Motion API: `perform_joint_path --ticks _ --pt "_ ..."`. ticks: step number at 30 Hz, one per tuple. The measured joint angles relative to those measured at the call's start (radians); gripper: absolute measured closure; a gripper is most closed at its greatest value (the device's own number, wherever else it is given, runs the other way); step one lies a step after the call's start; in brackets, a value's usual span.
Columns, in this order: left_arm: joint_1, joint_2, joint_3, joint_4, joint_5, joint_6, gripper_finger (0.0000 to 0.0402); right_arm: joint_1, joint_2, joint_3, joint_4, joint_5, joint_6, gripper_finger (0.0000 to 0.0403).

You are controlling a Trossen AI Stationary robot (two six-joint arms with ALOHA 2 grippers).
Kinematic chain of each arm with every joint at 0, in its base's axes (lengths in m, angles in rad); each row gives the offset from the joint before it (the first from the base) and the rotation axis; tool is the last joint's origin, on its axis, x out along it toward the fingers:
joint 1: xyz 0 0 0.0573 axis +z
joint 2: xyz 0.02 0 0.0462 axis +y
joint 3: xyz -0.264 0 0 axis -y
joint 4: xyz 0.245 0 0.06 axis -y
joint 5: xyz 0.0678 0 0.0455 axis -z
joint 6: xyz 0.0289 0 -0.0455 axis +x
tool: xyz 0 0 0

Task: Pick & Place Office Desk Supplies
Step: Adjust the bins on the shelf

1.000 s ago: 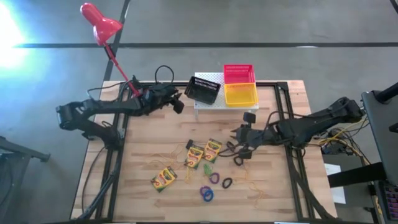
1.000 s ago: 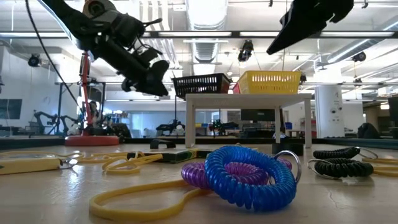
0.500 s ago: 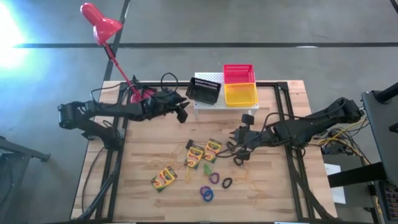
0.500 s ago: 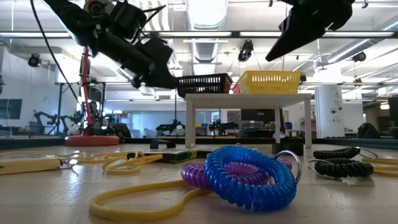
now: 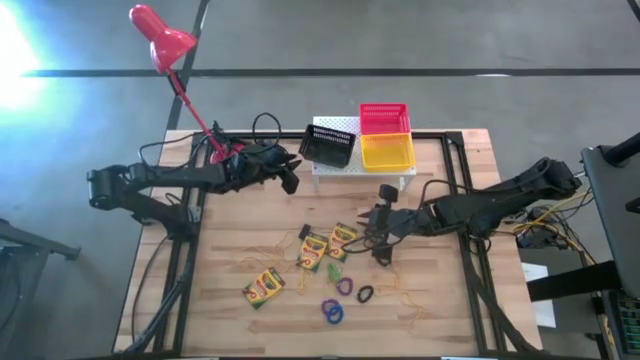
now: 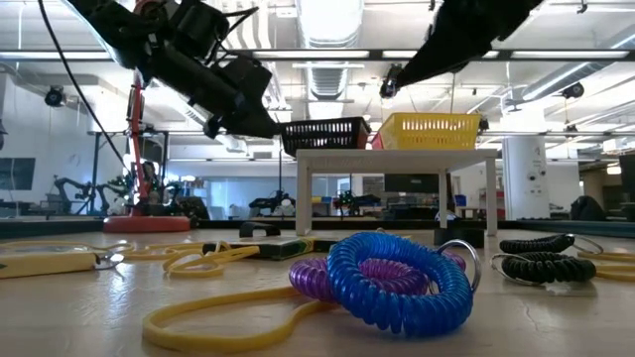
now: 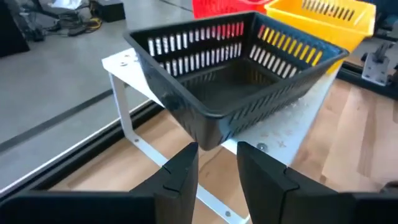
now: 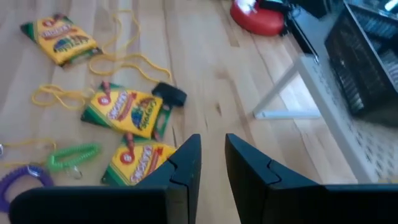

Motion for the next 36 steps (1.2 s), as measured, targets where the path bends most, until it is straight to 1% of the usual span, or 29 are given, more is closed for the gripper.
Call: perform_joint_path --ticks 5,13,16,19,24,31,36 --pt "0.034 0.027 0.000 0.087 0.006 0.030 0.0284 -0.002 0.016 0.037 -0.015 -0.010 -0.018 0.0335" --pt "0.113 0.097 0.002 0.253 0.013 0.101 0.0284 0.001 -0.021 0.053 -0.023 -0.011 -0.007 0.0335" --pt "0.153 0.137 0.023 0.277 0.052 0.114 0.0284 0.001 -0.023 0.053 -0.023 -0.012 0.009 0.0335" --pt "0.190 0.176 0.057 0.281 0.093 0.116 0.0284 0.001 -0.023 0.053 -0.023 -0.014 0.031 0.0335" --pt "0.225 0.243 0.129 0.281 0.104 0.164 0.0284 0.010 -0.023 0.053 -0.022 -0.016 0.056 0.0335" --pt "0.234 0.313 0.225 0.256 0.108 0.233 0.0284 0.014 -0.016 0.053 -0.019 -0.021 0.070 0.0335" --pt "0.233 0.302 0.248 0.208 0.108 0.240 0.0284 -0.007 -0.020 0.052 0.038 0.044 0.005 0.0331"
